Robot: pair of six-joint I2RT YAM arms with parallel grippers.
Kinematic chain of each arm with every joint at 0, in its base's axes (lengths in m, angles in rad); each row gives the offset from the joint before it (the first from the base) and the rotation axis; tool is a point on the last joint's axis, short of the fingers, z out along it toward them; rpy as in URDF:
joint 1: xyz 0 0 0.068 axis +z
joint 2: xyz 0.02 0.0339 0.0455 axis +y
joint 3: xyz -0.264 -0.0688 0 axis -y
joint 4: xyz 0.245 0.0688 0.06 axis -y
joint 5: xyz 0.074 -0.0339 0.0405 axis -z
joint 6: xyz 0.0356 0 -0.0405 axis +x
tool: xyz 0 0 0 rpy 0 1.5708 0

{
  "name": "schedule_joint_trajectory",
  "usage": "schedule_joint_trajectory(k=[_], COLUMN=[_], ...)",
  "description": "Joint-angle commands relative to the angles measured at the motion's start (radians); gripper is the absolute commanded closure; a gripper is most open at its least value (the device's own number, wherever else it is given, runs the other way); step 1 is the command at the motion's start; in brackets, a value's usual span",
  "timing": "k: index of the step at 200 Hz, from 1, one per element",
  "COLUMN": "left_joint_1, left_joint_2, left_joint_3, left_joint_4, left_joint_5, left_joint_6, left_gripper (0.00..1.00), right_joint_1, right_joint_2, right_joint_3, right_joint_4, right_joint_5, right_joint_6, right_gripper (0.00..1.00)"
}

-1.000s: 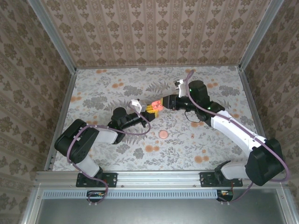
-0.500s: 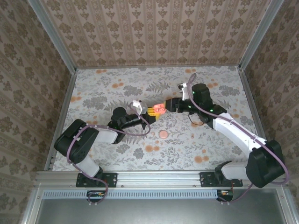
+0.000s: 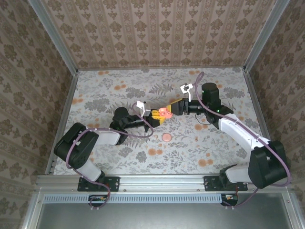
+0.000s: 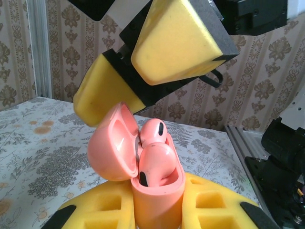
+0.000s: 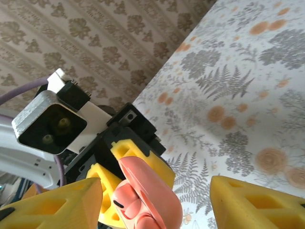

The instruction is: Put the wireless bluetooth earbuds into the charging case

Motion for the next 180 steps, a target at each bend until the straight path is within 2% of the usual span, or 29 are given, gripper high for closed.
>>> schedule_joint_trajectory(k=[1,43,99,153,180], left_joint_1=[0.008,0.008,0.018,0.029,0.05], left_joint_2=[-0.027,-0.024,-0.018,-0.012,-0.007], left_joint_3=[0.026,0.025,0.012,0.005,-0.01], left_joint_4=[0.041,0.041,0.042,0.041,0.038], left_joint_5=[0.036,0.021,-0.011,-0.037,-0.08], left_joint_6=[-0.019,-0.017,-0.018,-0.039,-0.109], left_gripper=[0.83,0.83,0.83,0.83,0.83], right_joint_1=[0.002,0.006,0.006,-0.006,-0.018], right_joint_2=[0.023,0.035,-0.04,-0.097,-0.116], right_joint_3=[0.031,0.031,-0.026,-0.07,-0.066], right_joint_4=[0.056,0.069,0.09,0.085,-0.005], right_joint_5=[-0.109,-0.168,-0.202,-0.162,-0.019], right_joint_6=[0.017,0.034,0.031,0.028,0.015], right_gripper=[0.38,0.41,0.46,0.48,0.48])
